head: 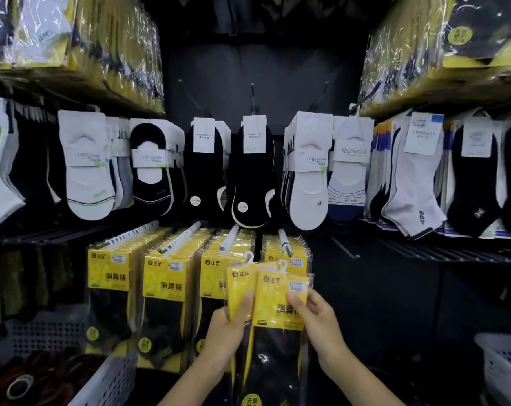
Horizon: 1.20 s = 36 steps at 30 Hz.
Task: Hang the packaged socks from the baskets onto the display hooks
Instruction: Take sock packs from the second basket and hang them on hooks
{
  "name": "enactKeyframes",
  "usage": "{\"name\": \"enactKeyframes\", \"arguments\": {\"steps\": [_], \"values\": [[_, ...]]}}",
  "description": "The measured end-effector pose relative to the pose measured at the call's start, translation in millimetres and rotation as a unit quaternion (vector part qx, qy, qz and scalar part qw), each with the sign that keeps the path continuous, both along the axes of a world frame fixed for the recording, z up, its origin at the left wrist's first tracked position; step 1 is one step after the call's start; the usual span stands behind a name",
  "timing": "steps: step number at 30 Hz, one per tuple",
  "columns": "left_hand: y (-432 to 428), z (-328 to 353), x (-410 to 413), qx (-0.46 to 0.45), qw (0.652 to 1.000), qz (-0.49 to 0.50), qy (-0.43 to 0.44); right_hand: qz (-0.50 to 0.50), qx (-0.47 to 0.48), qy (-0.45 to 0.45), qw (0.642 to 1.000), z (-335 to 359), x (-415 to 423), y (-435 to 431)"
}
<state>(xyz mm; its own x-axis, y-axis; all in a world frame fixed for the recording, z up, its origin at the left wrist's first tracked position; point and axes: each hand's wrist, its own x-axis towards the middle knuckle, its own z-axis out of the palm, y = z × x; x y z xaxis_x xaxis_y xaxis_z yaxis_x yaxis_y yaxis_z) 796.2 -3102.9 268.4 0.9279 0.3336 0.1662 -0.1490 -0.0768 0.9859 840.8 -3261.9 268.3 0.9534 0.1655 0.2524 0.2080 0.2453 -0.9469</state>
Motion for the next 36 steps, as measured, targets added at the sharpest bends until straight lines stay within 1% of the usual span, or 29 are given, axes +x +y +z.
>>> {"name": "enactKeyframes", "arguments": {"steps": [1,3,6,8,12,14,19,21,24,27,29,32,34,36], "values": [[3.5,1.8,-0.3,0.007,1.000,0.016,0.004,-0.015,0.005,0.012,1.000,0.2,2.4,-4.4],[14.1,5.4,-1.1,0.031,0.998,0.056,-0.015,-0.055,0.008,0.024,0.998,0.2,9.1,-14.4],[33.4,12.2,-0.3,0.057,0.994,0.089,-0.041,-0.095,-0.001,0.010,0.995,4.4,20.7,-25.2],[43.1,16.1,-1.2,0.075,0.992,0.093,-0.046,-0.098,-0.010,-0.003,0.995,8.1,29.3,-26.1],[52.7,22.4,-5.8,0.091,0.990,0.101,-0.041,-0.081,-0.065,-0.032,0.994,18.4,48.9,-17.5],[55.5,23.4,-5.8,0.098,0.989,0.097,-0.047,-0.080,-0.076,-0.045,0.993,20.6,59.5,-13.7],[53.5,25.8,-4.1,0.106,0.987,0.100,-0.061,-0.084,-0.086,-0.020,0.993,12.1,82.1,-11.5],[50.0,24.6,-1.9,0.105,0.989,0.090,-0.060,-0.120,-0.083,0.014,0.989,4.3,86.4,-13.2],[43.9,20.5,1.0,0.103,0.991,0.078,-0.044,-0.208,-0.115,0.055,0.970,-8.0,86.1,-19.3],[34.2,6.7,6.8,0.104,0.992,0.062,-0.037,-0.238,-0.103,0.049,0.965,-18.8,77.4,-26.8],[25.2,-5.7,12.9,0.100,0.994,0.031,-0.024,-0.216,-0.075,0.031,0.973,-17.7,65.9,-27.9],[5.4,-19.0,20.2,0.094,0.995,-0.034,-0.010,-0.098,-0.066,0.011,0.993,-10.9,43.7,-20.9],[-11.1,-21.7,24.1,0.084,0.993,-0.081,-0.012,-0.021,-0.077,0.007,0.997,-7.6,31.6,-14.8],[-25.1,-23.6,27.7,0.067,0.990,-0.121,-0.018,0.013,-0.074,0.004,0.997,-6.6,23.9,-12.3]]}}
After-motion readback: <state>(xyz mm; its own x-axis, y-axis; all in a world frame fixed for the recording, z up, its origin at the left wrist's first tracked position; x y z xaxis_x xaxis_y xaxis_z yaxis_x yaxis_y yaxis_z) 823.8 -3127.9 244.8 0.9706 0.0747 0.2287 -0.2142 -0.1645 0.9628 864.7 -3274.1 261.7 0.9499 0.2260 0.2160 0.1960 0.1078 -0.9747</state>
